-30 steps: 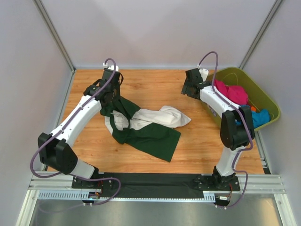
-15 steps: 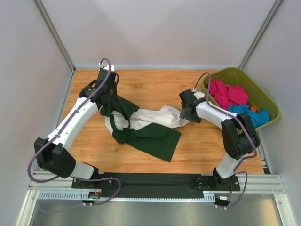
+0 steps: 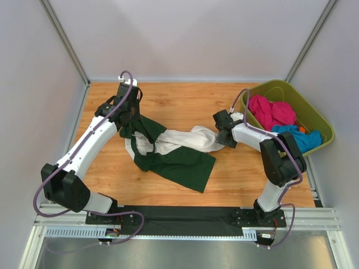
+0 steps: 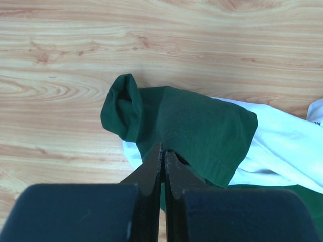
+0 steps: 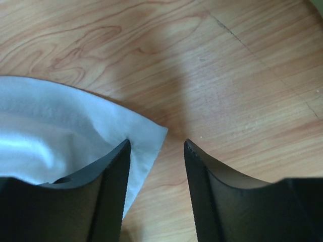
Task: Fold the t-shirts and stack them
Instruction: Flatten the tshirt out
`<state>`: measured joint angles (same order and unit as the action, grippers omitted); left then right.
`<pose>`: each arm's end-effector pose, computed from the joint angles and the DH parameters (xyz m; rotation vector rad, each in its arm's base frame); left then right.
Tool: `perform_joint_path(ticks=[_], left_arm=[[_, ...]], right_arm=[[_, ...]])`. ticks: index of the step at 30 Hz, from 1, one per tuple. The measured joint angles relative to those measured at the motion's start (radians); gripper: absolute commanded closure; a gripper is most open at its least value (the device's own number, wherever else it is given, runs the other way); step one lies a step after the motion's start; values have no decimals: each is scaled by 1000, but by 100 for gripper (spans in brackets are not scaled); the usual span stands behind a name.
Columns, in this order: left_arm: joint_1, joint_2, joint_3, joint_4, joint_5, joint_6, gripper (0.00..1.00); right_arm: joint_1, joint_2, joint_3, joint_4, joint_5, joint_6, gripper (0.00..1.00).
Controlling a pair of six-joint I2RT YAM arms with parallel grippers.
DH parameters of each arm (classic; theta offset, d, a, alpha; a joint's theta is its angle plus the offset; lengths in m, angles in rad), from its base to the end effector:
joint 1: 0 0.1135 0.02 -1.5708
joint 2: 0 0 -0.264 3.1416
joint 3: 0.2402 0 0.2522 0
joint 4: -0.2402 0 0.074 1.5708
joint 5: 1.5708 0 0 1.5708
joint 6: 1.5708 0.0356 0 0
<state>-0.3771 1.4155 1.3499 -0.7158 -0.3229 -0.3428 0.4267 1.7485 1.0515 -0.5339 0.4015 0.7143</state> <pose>0.2868 -0.1015 0.3422 -0.1164 2.2992 0.0131 0.3049 0.1233 0.1614 0.4688 2.5951 -0.2071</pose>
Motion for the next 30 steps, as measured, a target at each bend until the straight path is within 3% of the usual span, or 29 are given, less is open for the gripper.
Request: perform_joint_path(ticks=[6,10,17,22,30], left_arm=[[0,0,0,-14,-5,0,100],[0,-1,0,-25,-15,0,100],[4,-2,24,-50,-31,5,100],[57,-7,157,-74,-13,18,100],[111,-11,474,-72,-17,64,100]], right_arm=[[0,16,-6,65,12,-6,74],[0,28,-6,106,24,-21,100],[0,26,19,108,53,-89,100],[-9,-79,111,89,60,-201,100],[-13,-245,502,125,12,-419,100]])
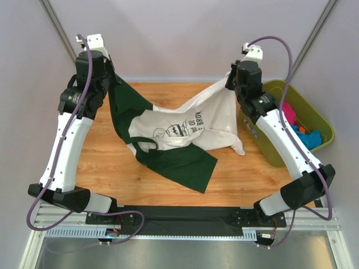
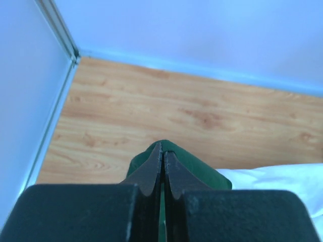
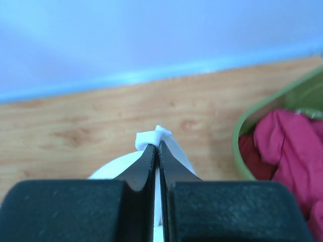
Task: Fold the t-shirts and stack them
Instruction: Flatten the tshirt out
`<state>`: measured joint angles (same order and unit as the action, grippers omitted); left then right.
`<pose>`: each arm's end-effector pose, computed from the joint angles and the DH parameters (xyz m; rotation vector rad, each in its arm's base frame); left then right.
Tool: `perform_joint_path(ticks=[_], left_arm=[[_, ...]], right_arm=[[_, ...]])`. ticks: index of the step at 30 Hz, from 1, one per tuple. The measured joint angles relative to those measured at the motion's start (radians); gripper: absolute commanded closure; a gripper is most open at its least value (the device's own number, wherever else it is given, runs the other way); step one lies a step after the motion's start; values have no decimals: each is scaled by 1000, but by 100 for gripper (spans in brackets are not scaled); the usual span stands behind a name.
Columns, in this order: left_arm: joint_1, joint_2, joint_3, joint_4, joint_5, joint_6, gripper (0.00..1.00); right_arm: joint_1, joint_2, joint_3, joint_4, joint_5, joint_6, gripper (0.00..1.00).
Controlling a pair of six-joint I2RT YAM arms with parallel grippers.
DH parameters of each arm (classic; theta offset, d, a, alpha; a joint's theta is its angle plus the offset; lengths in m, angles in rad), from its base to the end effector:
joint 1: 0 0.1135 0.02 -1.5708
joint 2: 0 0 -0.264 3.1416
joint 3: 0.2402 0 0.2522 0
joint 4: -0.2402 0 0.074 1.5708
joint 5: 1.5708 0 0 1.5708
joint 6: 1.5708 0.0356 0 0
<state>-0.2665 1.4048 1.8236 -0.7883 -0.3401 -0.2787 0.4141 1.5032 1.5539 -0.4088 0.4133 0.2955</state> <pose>0.2695 -0.0612 0.4895 -0.2357 1.9038 -0.0364 0.3203 0.1252 0.4119 0.1613 1.8916 0.0833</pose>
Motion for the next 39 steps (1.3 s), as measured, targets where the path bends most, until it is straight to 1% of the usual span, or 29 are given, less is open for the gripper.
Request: perform_joint_path(ticks=[2,7,12,16,21,24,29,33,36,39], left_arm=[[0,-6,51,6,-8,15,100],[0,-39,115,-5,-59,73,100],[1,-68,186,-14,-146,138,100],[2,-69,318,-33,-205,195,100],[2,-75,491,-36,-246,269,100],[2,-93,536,-24,-265,315,100],[2,-93,620,-1,-267,402,100],[2,-84,624,20,-227,441,100],[4,-58,608,24,-179,441,100],[5,14,581,18,-135,426,100]], right_arm=[[-1,-24,47,5,-2,-33,100],[-1,-39,198,-35,0,-70,100],[-2,-47,294,-98,57,-73,100],[-2,-65,301,-153,75,-58,100],[3,-98,281,-190,54,-30,100],[20,-133,255,-207,28,-11,100],[97,-180,255,-269,45,0,100],[151,-184,269,-329,88,7,100],[150,-172,266,-368,135,12,100],[121,-124,269,-400,157,19,100]])
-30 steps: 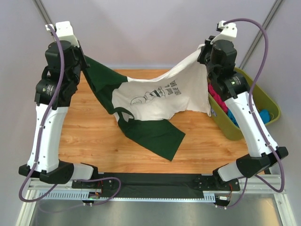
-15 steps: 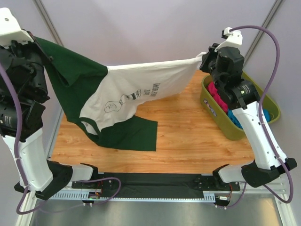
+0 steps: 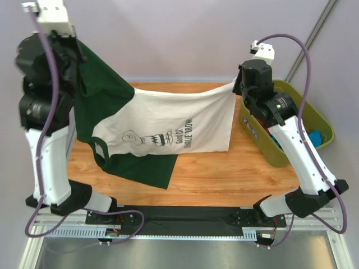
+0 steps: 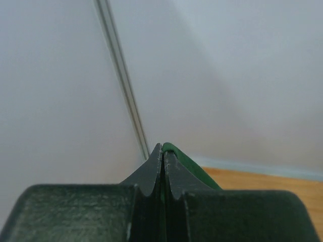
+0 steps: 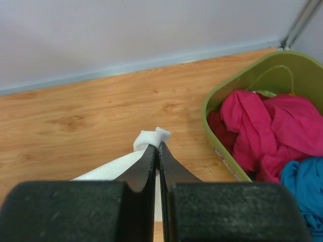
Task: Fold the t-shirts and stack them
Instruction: Flatten the tshirt out
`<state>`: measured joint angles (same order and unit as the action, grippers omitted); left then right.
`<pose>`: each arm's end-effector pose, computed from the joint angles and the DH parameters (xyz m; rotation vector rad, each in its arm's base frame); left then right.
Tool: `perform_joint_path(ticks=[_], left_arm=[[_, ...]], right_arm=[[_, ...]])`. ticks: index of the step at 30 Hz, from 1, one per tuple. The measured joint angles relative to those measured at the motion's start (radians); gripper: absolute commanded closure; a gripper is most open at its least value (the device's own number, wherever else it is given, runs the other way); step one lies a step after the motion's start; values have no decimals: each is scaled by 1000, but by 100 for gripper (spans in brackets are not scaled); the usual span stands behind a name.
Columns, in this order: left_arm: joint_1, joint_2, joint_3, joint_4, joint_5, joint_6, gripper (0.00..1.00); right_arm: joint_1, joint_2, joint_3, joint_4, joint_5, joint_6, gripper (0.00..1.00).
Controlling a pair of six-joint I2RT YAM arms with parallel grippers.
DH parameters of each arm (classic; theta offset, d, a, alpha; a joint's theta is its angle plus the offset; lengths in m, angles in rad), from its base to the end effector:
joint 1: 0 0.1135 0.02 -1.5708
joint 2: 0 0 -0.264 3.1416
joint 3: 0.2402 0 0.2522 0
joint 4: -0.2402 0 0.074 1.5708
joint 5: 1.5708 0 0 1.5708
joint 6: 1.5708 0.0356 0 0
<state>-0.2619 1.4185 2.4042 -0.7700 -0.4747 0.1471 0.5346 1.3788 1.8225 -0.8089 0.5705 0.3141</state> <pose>0.1669 -0.0279 0.6344 -0.1209 1.3776 0.2254 0.2354 0.1171 0.4949 0.1666 1.8688 0.0297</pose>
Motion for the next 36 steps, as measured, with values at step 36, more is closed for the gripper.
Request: perform_joint_path(ticks=[36], left_arm=[[15,737,-263,-12,159,-304,100]], right_arm=[[-274,686,-112,276,-210,-12,100]])
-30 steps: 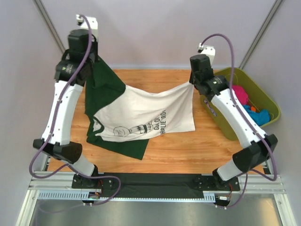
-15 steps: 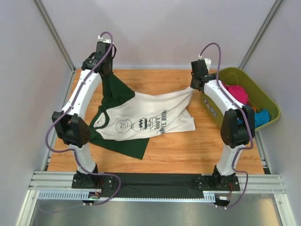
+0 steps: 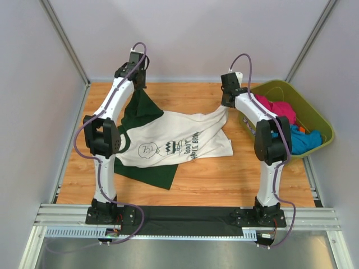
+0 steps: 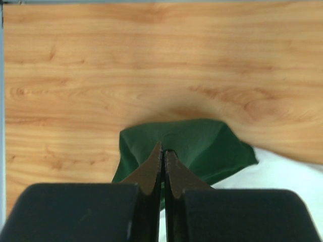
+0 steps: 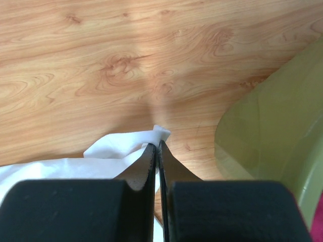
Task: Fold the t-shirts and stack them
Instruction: Flatten the tshirt out
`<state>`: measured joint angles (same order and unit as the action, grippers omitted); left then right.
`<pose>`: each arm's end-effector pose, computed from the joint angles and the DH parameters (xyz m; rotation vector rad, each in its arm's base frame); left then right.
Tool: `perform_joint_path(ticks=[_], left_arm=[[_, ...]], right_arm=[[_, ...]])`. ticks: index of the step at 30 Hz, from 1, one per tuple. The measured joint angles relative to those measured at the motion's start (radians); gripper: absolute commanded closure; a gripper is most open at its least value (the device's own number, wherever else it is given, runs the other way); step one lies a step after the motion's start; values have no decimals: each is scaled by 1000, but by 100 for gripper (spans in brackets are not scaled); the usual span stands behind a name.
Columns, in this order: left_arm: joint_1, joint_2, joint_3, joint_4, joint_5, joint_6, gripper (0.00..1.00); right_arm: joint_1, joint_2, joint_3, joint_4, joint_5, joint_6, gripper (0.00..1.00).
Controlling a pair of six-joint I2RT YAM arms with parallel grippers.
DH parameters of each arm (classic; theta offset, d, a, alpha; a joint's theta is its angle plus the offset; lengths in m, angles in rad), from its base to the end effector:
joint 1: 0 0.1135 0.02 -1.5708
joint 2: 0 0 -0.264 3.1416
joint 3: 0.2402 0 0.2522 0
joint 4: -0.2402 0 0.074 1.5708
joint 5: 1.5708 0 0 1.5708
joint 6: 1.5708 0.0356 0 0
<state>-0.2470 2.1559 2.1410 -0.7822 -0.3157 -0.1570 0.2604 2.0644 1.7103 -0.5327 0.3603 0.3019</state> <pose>0.4749 -0.1084 0.3128 -0.0459 2.3244 0.1721 0.4511 0.1072 0.2341 0.2041 2.3812 -0.1817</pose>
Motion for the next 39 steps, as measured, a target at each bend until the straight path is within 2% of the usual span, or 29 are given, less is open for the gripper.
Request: perform_joint_path(ticks=[10,14,22,31,34,39], left_arm=[[0,42,187,81,45,-16,100],[0,21,194,119,45,-6,100],[0,-131,-82,118,75,-69,100],[-34,-299,-272,46,134,-184,100],[-91,-407,-399,74,155,-251,100],[-246,-577,-670,103,164,-372,100]], right_arm=[[-12,43,36,0,0,0,100],[-17,55,54,-1,0,-1,100],[-24,126,140,-10,8,-15,100],[-41,134,144,-35,8,-17,100],[-41,134,144,-40,7,-17,100],[-41,134,144,-51,5,-18,100]])
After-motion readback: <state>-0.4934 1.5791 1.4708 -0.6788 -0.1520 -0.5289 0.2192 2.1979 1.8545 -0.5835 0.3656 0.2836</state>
